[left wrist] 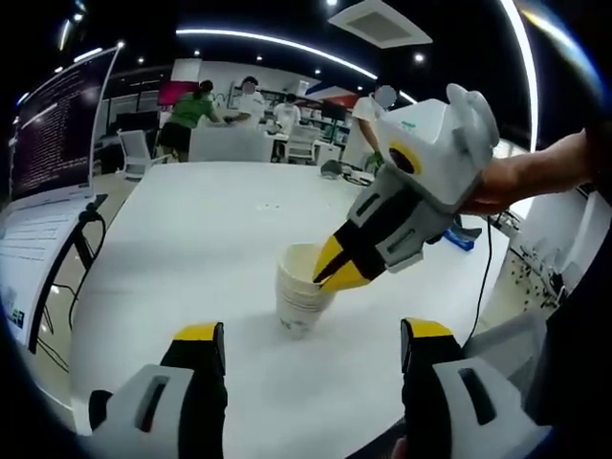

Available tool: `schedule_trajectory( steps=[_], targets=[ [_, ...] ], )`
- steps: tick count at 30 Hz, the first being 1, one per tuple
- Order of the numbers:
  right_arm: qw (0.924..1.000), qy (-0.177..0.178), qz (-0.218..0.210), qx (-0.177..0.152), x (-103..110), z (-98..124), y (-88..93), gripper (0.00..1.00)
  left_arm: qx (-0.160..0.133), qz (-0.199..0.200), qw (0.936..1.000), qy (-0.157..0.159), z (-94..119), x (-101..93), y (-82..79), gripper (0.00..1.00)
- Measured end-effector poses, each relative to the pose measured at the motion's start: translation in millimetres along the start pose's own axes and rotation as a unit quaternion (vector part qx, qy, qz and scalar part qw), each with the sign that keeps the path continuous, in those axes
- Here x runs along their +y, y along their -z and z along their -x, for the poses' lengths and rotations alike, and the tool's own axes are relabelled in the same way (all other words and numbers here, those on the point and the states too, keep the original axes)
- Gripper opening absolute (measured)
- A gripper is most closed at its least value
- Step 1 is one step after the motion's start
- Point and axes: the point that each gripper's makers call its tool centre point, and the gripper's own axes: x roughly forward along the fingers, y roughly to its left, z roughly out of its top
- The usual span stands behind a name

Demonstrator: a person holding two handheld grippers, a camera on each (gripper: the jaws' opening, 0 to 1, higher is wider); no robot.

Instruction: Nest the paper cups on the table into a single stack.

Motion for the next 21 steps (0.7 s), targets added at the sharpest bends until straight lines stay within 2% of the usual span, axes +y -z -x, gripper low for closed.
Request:
schedule_trajectory(
  steps=[4, 14, 18, 21],
  targets=[
    [1.0, 0.004, -0.005, -0.004, 1.6, 2.4, -0.6, 0.05, 0.004, -0.003, 1.0, 0.002, 0.4, 0.1, 1.3, 0.73],
    [0.9992, 0.02, -0.01, -0.033, -4.2, 20.0, 4.7, 0.28, 0.021, -0.032, 0.9992, 0.012, -5.9, 3.9, 0.9, 0.75],
    [0.9986, 0.027, -0.023, -0.038, -5.7, 27.6, 15.2, 0.35, 0.046, -0.065, 0.9966, 0.023, -13.0, 8.4, 8.2, 0.77],
    [0.9968, 0.038, -0.048, -0.05, -9.2, 32.1, 23.8, 0.41, 0.065, -0.093, 0.993, 0.033, -17.3, 10.5, 10.3, 0.79]
  ],
)
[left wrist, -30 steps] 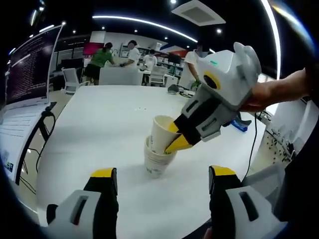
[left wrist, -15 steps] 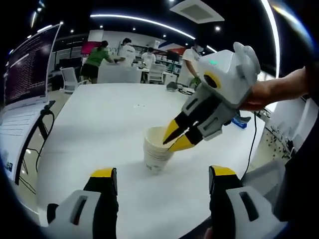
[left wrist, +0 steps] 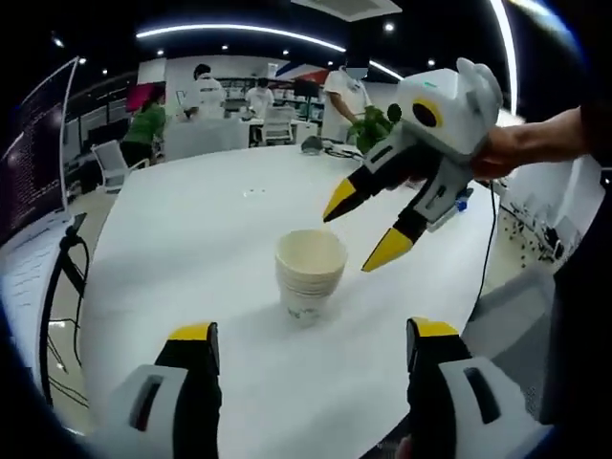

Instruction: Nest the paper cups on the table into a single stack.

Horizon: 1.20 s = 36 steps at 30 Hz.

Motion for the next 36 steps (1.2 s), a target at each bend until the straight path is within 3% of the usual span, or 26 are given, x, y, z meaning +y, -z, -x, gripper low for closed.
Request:
schedule_trajectory(
  steps=[5, 8, 15, 20, 26, 29, 30, 32, 33, 36],
  targets=[
    [0.9996, 0.013, -0.024, -0.001, -8.7, -1.0, 16.2, 0.48, 0.016, -0.039, 0.999, 0.016, -13.3, 6.3, -7.0, 0.79],
    [0.9993, 0.017, -0.034, 0.002, -12.4, -5.5, 25.6, 0.5, 0.04, -0.08, 0.9957, 0.022, -25.3, 11.3, -8.0, 0.81],
    [0.9991, 0.014, -0.037, 0.014, -11.5, -24.2, 39.0, 0.6, 0.073, -0.148, 0.9842, 0.063, -59.0, 8.9, -10.2, 0.8],
    [0.9993, 0.011, -0.036, 0.006, -13.3, -40.9, 39.6, 0.58, 0.107, -0.208, 0.9683, 0.088, -83.9, 10.4, 1.9, 0.76],
    [0.9998, 0.003, -0.016, 0.005, -14.8, -50.4, 38.6, 0.55, 0.112, -0.223, 0.9629, 0.104, -94.4, 8.5, -0.1, 0.69],
    [0.9999, -0.003, -0.009, 0.006, -13.2, -54.1, 40.0, 0.54, 0.135, -0.281, 0.9434, 0.113, -100.3, 7.9, 7.9, 0.63],
    [0.9999, -0.003, -0.009, 0.005, -13.1, -55.0, 39.7, 0.53, 0.137, -0.289, 0.9409, 0.11, -103.7, 10.8, 9.0, 0.58],
    [0.9999, -0.004, -0.014, -0.008, -12.4, -56.7, 34.4, 0.41, 0.126, -0.27, 0.9466, 0.122, -107.7, 7.3, 5.1, 0.5],
    [0.9998, -0.003, -0.017, -0.004, -11.9, -56.9, 34.3, 0.41, 0.127, -0.261, 0.9502, 0.114, -109.2, 9.1, 3.1, 0.45],
    [0.9999, 0.0, -0.012, -0.002, -9.4, -54.3, 34.9, 0.4, 0.131, -0.27, 0.9462, 0.122, -107.3, 5.4, 0.8, 0.41]
  ],
)
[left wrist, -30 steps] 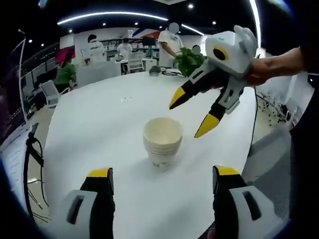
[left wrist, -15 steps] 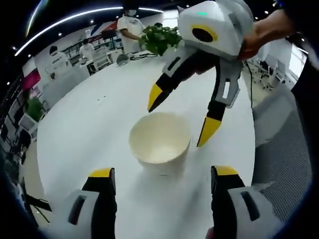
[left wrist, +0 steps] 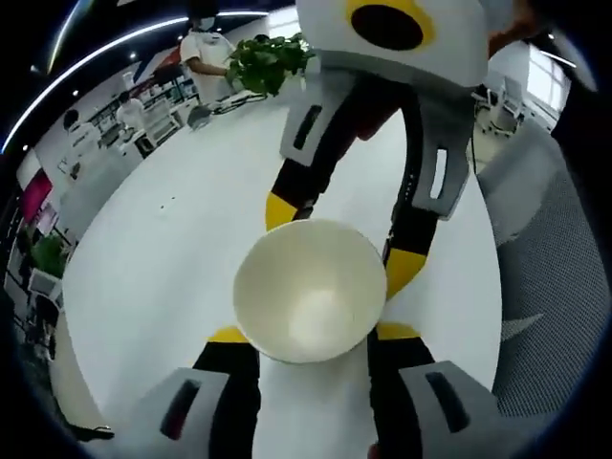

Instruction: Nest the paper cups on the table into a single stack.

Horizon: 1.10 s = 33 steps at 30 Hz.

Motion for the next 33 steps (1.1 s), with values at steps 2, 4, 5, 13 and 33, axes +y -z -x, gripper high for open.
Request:
schedule_trajectory(
  steps=[2, 4, 5, 13, 33],
  targets=[
    [1.0, 0.003, 0.006, 0.002, -4.1, 4.0, 1.9, 0.39, -0.001, -0.003, 1.0, 0.002, -0.9, -0.1, -2.6, 0.41],
    [0.9999, 0.005, 0.011, 0.005, -8.3, 9.5, 3.6, 0.39, -0.006, -0.003, 1.0, 0.004, -1.6, 1.0, -9.8, 0.4],
    [0.9999, 0.006, 0.011, 0.005, -11.5, 10.0, 4.8, 0.39, -0.008, -0.004, 1.0, 0.004, -2.3, 1.4, -12.7, 0.4],
    [0.9996, 0.02, -0.006, 0.018, -29.2, 31.8, 31.8, 0.39, -0.016, -0.021, 0.9994, 0.02, -19.6, 0.6, -47.4, 0.4],
    [0.9977, 0.033, -0.045, 0.039, -25.2, 63.1, 80.9, 0.39, -0.005, -0.038, 0.9969, 0.068, -57.5, -25.2, -85.2, 0.4]
  ],
)
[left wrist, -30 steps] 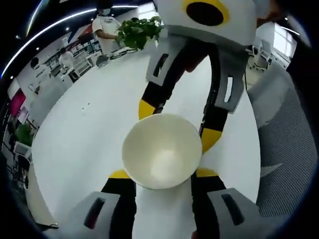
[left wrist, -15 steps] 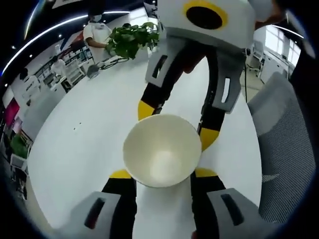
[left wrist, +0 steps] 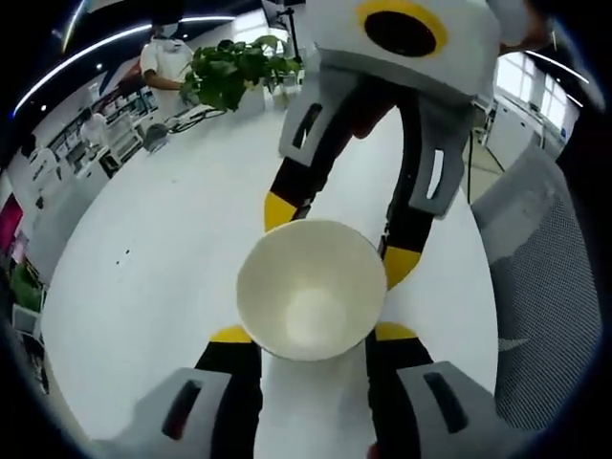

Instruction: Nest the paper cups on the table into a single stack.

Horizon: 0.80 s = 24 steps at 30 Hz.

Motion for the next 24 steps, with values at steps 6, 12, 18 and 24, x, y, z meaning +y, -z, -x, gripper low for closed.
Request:
schedule_trajectory(
  steps=[6, 12, 18, 24],
  targets=[
    [0.9999, -0.005, -0.01, -0.008, 2.7, -0.3, -0.5, 0.39, 0.005, 0.003, 1.0, -0.002, 0.8, -0.3, 2.0, 0.41],
    [0.9997, 0.0, -0.022, -0.006, 0.7, -0.2, 1.3, 0.39, 0.029, -0.013, 0.9994, -0.01, -0.4, -0.3, 10.2, 0.44],
    [0.9981, 0.015, -0.059, -0.015, -4.3, 4.4, 6.6, 0.41, 0.042, -0.006, 0.9988, -0.026, 4.4, 2.0, 22.8, 0.53],
    [0.9919, 0.039, -0.117, -0.028, -12.4, 17.9, 20.3, 0.41, 0.011, 0.058, 0.9968, -0.054, 20.7, 3.5, 32.1, 0.57]
  ],
)
